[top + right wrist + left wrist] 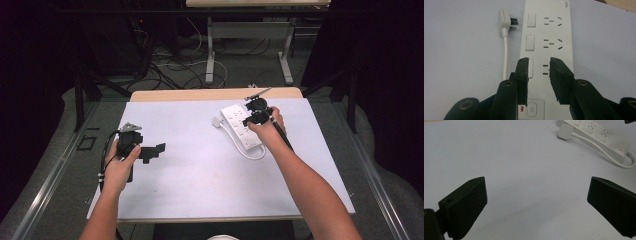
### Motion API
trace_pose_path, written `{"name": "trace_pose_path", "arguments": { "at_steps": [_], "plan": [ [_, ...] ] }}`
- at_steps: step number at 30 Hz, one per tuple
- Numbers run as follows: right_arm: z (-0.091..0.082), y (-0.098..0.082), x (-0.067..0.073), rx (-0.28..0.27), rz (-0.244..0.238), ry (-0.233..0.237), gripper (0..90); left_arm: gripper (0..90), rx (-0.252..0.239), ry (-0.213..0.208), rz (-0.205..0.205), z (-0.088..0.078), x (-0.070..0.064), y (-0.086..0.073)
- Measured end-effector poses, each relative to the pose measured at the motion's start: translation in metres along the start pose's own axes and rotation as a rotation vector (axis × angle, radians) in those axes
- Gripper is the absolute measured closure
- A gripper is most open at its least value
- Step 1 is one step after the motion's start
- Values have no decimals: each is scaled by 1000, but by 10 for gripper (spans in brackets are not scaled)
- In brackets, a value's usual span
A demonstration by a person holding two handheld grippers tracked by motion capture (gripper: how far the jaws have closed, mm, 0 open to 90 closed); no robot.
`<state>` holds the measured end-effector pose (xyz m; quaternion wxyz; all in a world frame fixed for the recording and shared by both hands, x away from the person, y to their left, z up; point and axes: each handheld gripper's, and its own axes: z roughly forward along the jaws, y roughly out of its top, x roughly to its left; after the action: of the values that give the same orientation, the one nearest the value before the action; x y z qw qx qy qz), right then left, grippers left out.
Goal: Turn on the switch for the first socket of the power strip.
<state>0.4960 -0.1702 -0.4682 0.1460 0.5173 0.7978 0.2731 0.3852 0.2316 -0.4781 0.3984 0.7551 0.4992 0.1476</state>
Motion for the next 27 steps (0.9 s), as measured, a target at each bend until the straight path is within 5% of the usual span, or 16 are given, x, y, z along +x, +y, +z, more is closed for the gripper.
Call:
{"name": "trace_pose_path", "arguments": {
  "at_steps": [8,22,27],
  "plan": [
    [9,1,-3,40,11,4,891,30,2,2,-3,1,0,0],
    [21,0,5,82,25,5,900,34,7,2,-6,2,1,-1],
    [26,-1,7,90,-4,8,900,36,7,1,-7,3,1,-1]
  ]
}}
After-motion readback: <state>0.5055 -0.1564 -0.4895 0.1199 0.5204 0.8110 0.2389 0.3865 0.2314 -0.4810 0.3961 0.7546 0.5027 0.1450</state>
